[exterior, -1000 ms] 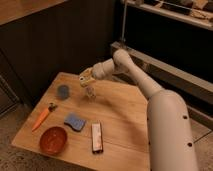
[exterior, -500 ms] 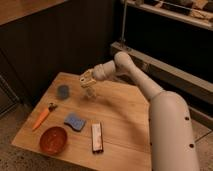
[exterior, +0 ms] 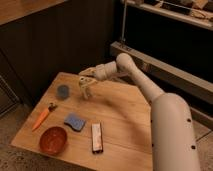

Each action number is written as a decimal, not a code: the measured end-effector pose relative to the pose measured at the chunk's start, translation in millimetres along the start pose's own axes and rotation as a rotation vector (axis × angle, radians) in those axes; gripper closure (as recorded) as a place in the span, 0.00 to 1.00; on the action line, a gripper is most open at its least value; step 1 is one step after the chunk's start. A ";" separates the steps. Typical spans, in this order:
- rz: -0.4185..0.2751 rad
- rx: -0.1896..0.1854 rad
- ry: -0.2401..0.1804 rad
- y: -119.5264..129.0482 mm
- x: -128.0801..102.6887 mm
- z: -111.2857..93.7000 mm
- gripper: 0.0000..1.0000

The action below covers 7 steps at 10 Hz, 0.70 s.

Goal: Stand the bottle upright

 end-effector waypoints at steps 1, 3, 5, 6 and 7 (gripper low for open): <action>0.008 0.003 0.011 1.1 3.2 -1.1 0.32; 0.000 0.003 0.021 1.8 2.6 -3.2 0.32; -0.078 -0.028 0.052 2.1 -11.0 -5.8 0.32; -0.130 -0.048 0.082 0.8 -17.8 -6.4 0.32; -0.203 -0.069 0.131 -3.2 -26.5 -9.1 0.32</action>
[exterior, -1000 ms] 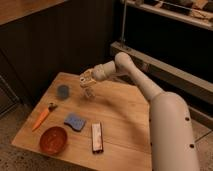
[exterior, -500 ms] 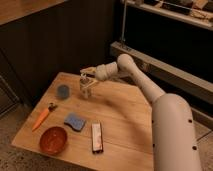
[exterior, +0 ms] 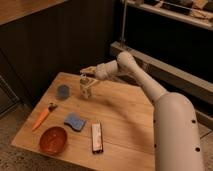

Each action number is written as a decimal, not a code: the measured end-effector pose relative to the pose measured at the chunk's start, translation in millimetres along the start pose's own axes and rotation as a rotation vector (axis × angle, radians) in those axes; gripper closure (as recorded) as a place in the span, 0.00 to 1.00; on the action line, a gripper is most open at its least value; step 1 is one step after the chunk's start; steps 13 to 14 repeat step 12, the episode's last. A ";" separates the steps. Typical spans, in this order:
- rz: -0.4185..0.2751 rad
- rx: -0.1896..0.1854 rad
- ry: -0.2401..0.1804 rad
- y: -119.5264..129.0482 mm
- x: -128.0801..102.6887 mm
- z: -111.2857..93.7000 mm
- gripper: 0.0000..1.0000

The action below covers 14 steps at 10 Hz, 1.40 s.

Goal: Stand the bottle upright

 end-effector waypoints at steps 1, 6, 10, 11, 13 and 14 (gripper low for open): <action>-0.063 -0.015 0.067 -4.6 -1.5 -9.9 0.32; -0.178 -0.247 0.532 8.6 11.3 -85.8 0.32; -0.176 -0.264 0.563 10.9 14.0 -91.6 0.32; -0.176 -0.264 0.563 10.7 13.8 -91.7 0.32; -0.176 -0.263 0.564 11.0 14.2 -92.1 0.32; -0.176 -0.263 0.564 11.0 14.2 -92.1 0.32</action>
